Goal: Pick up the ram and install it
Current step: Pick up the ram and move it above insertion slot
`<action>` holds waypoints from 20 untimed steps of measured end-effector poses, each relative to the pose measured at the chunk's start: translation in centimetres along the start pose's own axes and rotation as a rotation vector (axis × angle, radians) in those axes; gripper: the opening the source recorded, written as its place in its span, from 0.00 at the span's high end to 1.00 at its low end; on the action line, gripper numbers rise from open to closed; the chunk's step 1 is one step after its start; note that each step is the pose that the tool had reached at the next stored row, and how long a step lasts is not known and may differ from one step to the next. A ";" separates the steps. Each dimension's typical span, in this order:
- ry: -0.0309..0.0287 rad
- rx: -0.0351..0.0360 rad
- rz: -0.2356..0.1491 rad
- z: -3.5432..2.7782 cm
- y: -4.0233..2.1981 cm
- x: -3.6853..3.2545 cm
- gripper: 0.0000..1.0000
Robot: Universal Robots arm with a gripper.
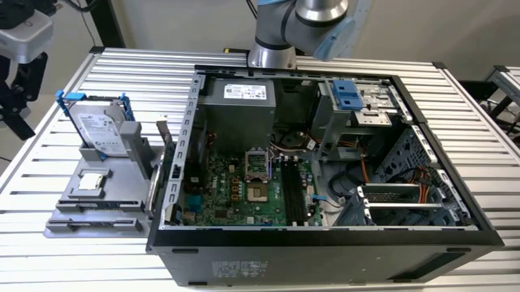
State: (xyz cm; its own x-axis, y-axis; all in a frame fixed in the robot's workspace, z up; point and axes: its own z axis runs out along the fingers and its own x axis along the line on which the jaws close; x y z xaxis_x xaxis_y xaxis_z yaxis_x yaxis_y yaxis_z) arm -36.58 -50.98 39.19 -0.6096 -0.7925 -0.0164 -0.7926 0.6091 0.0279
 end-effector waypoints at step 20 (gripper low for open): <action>0.0035 0.0001 -0.337 0.05 0.00 0.00 1.00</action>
State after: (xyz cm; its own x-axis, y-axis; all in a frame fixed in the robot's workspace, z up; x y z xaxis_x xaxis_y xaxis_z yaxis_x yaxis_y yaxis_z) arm -36.59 -50.98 39.14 -0.3133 -0.9494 -0.0212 -0.9496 0.3129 0.0214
